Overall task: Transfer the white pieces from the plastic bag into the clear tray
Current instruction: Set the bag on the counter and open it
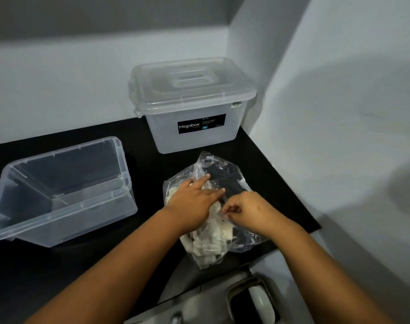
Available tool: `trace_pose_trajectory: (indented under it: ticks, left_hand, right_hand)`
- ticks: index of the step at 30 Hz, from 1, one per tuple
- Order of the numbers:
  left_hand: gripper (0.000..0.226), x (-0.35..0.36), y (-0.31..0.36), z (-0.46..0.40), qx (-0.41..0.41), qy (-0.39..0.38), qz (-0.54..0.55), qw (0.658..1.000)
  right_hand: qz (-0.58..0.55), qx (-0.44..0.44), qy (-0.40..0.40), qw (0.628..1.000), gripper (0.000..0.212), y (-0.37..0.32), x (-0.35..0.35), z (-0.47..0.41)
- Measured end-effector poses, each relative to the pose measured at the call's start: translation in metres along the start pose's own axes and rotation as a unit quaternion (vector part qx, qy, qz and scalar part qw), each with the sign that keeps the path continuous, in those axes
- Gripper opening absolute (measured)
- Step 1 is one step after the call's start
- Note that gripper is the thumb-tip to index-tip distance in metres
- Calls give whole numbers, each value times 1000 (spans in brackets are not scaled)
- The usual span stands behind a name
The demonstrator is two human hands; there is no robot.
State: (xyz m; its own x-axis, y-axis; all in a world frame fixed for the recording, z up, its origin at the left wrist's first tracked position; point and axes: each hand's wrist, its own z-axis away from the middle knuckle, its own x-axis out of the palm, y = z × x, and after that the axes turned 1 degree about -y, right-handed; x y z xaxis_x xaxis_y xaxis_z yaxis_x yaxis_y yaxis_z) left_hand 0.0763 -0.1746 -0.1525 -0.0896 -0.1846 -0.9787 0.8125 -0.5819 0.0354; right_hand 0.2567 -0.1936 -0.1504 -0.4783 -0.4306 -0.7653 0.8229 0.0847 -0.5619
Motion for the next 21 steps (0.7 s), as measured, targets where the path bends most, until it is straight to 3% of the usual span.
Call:
trace_pose_trajectory:
  ticks: [6,9,13,21]
  left_hand:
    - [29,10,-17,18,25,68,-66,995]
    - [21,18,-27,35,12,122,-28,992]
    - [37,24,-28,54,0,123,46,991]
    - [49,25,-11,45,-44,125,77,988]
  right_hand:
    - [43,37,-14,998,16,3,3,-6]
    - [99,59,-17,993,11,8,4,-11]
    - [88,97,8,991,21,2,4,-20]
    - [-59,110,75,989,14,-10,25,-37]
